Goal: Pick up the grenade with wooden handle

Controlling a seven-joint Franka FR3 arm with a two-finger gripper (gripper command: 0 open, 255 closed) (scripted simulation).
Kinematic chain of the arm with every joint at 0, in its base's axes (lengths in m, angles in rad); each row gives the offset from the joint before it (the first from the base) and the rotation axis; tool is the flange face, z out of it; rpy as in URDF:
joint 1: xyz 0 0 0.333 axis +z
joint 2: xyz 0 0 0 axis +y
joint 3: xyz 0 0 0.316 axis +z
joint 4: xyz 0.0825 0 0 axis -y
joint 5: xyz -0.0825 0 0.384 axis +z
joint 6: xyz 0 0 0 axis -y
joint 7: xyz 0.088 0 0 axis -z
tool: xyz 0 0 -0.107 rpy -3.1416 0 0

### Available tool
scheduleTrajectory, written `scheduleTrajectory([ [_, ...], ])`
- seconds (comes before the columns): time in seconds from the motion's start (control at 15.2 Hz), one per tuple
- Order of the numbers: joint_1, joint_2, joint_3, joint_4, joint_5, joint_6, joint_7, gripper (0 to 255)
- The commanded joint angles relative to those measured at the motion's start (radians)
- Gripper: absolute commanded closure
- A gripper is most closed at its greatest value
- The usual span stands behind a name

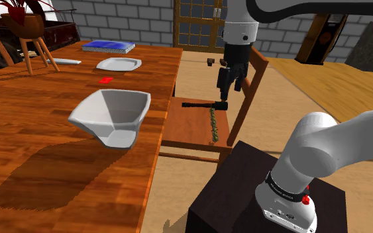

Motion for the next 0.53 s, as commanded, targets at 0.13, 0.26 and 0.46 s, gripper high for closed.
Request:
scheduleTrajectory([
  [0.13,-0.007,0.010,-0.037,-0.035,-0.037,0.048,-0.064,0],
  [0.26,-0.015,0.027,-0.075,-0.064,-0.074,0.098,-0.127,0],
  [0.46,-0.028,0.067,-0.132,-0.096,-0.127,0.180,-0.219,0],
])
